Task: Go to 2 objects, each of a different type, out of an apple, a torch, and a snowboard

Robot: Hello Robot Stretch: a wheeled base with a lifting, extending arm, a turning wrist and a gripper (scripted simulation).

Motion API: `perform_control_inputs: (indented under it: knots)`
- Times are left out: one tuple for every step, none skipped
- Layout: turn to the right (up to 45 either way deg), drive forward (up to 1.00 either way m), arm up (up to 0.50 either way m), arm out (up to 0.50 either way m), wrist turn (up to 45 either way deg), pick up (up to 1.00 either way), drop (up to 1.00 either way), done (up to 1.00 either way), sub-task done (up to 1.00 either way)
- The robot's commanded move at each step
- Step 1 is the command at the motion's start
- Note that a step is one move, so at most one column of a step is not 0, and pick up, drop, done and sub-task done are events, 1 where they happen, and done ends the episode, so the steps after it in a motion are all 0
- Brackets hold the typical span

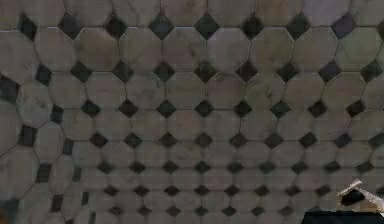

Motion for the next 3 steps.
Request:
perform_control_inputs:
  knots:
    - [-45.0, 0.00, 0.00, 0.00, 0.0, 0.00, 0.00, 0.00, 0.00]
    - [-45.0, 0.00, 0.00, 0.00, 0.0, 0.00, 0.00, 0.00, 0.00]
    - [-6.0, 0.00, 0.00, 0.00, 0.0, 0.00, 0.00, 0.00, 0.00]
